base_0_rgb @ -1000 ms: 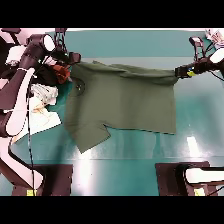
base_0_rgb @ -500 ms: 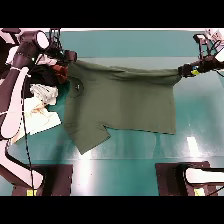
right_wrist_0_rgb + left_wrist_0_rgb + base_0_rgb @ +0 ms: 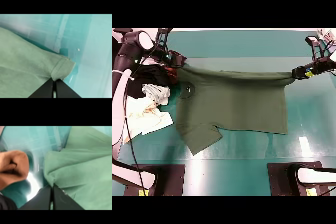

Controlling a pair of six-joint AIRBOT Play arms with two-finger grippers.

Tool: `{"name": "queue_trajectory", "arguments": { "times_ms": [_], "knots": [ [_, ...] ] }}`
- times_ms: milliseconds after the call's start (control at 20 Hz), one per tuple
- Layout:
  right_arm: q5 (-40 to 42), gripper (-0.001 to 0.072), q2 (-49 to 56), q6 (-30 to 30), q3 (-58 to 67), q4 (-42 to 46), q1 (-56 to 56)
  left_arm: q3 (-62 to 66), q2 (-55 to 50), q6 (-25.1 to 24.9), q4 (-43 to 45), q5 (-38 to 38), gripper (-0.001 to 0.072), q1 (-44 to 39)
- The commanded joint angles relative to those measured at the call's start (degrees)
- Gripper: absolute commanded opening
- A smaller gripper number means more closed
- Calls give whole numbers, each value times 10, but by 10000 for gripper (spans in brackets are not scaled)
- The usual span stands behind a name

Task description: Fold the shirts.

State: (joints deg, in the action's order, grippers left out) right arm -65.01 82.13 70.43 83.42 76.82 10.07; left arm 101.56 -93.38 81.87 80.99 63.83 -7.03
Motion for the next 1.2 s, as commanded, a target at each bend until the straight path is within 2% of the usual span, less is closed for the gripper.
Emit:
{"name": "queue_trajectory", "arguments": {
  "times_ms": [0,200,300,500,800,1000,1150],
  "knots": [
    [-21,20,-4,-1,0,-24,16,-80,37,-19,-28,-25,24,15],
    [-52,20,-4,-1,0,-32,-3,-165,37,-24,-72,-76,24,21],
    [-81,21,-4,0,-1,-31,-12,-191,37,-24,-73,-78,24,21],
    [-87,20,-7,7,-57,-32,-12,-204,37,-29,-71,-80,24,21],
    [-66,20,-7,11,-134,-1,-12,-204,37,-29,-62,-46,24,21],
    [-65,21,-9,11,-139,-2,-12,-204,54,-29,-65,-46,24,21],
    [-60,20,-9,11,-139,-1,-9,-208,81,-29,-60,-14,24,21]
  ]
}}
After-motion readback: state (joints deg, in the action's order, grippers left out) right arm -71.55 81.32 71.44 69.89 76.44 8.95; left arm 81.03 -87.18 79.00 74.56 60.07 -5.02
